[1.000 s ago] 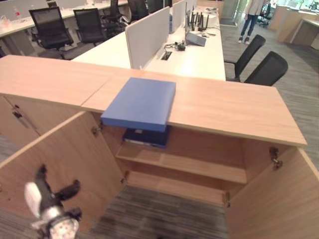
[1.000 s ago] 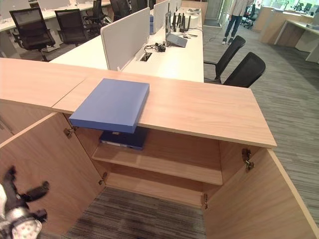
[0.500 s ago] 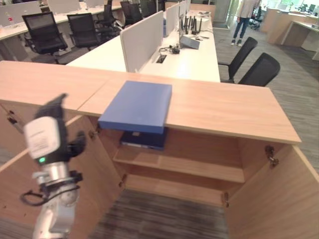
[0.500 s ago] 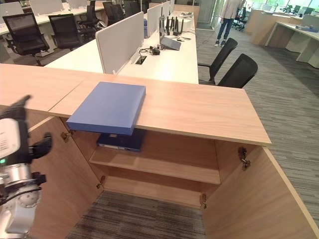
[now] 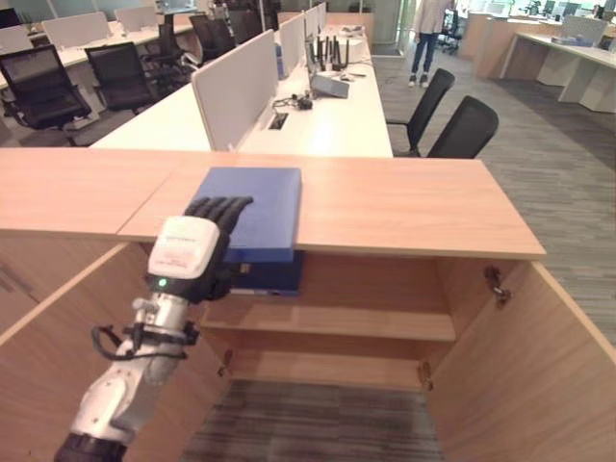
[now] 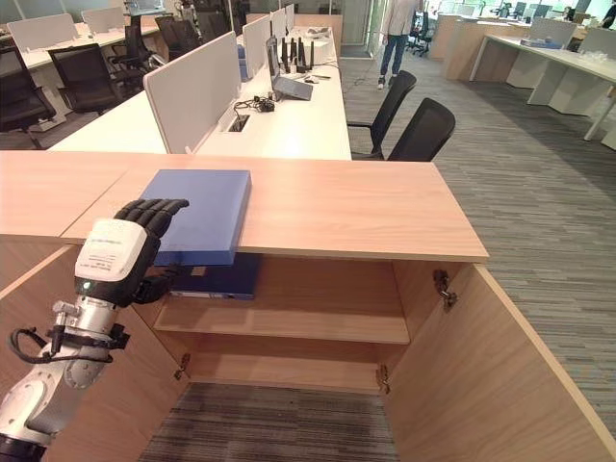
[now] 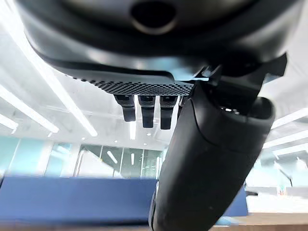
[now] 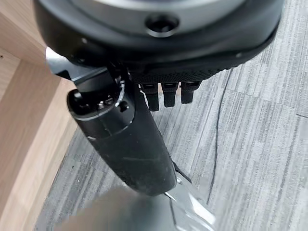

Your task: Put the empty folder in the office cabinet

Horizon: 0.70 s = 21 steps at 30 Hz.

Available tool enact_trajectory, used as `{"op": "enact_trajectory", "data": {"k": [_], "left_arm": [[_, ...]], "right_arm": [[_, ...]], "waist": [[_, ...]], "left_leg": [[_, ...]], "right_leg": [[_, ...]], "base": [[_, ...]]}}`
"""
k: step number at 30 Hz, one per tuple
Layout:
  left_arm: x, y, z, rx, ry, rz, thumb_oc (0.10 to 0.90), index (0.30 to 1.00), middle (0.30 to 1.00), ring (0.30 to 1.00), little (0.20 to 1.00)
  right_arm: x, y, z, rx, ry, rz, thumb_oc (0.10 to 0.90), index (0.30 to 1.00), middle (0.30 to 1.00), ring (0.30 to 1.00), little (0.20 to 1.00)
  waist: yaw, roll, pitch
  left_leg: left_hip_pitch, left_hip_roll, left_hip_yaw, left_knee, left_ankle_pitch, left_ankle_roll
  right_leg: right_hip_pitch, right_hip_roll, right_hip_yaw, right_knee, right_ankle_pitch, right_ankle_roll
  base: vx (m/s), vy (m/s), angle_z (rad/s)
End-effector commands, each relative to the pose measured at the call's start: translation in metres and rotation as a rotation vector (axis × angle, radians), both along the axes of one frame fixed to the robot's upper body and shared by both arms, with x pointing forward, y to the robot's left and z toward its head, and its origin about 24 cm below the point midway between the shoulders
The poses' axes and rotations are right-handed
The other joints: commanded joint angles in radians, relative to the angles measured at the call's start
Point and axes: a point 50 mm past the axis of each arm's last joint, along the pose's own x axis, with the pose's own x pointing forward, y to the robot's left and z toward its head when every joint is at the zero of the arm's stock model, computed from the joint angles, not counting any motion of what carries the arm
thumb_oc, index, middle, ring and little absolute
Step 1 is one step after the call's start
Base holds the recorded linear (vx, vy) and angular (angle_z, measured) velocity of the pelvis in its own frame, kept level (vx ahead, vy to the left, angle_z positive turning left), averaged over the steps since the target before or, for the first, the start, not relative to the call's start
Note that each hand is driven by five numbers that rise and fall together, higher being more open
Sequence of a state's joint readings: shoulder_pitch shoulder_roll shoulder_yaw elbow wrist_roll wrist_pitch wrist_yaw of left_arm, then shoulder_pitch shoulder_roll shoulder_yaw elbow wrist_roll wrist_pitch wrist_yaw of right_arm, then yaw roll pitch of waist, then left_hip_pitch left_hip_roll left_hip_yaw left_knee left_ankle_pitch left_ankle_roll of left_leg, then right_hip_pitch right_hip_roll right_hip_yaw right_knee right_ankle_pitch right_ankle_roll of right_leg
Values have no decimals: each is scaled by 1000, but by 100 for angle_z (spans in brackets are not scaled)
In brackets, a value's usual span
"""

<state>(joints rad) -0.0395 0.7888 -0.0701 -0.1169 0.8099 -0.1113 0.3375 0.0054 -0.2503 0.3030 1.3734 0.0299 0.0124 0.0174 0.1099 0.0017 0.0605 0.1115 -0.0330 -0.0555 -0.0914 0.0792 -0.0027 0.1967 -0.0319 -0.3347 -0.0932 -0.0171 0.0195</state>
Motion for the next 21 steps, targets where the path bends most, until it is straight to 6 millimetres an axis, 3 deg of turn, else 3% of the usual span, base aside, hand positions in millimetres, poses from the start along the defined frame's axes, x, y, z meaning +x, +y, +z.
{"op": "enact_trajectory", "data": {"k": [1,21], "left_arm": [[14,-12,61,83,-292,-49,800,900,900,900,900],[21,1,26,-23,-106,29,800,900,900,900,900]], "right_arm": [[19,30,-3,93,-35,86,800,900,900,900,900],[12,26,-4,87,-11,73,800,900,900,900,900]], "waist": [[-18,-27,-44],[-36,-27,-49]], "left_leg": [[25,11,37,4,-143,-34],[39,13,53,4,-150,-34]], "right_leg": [[11,-59,-2,6,-7,89],[14,-58,15,6,-8,90]], "base": [[-3,-2,-4],[2,2,-4]]}}
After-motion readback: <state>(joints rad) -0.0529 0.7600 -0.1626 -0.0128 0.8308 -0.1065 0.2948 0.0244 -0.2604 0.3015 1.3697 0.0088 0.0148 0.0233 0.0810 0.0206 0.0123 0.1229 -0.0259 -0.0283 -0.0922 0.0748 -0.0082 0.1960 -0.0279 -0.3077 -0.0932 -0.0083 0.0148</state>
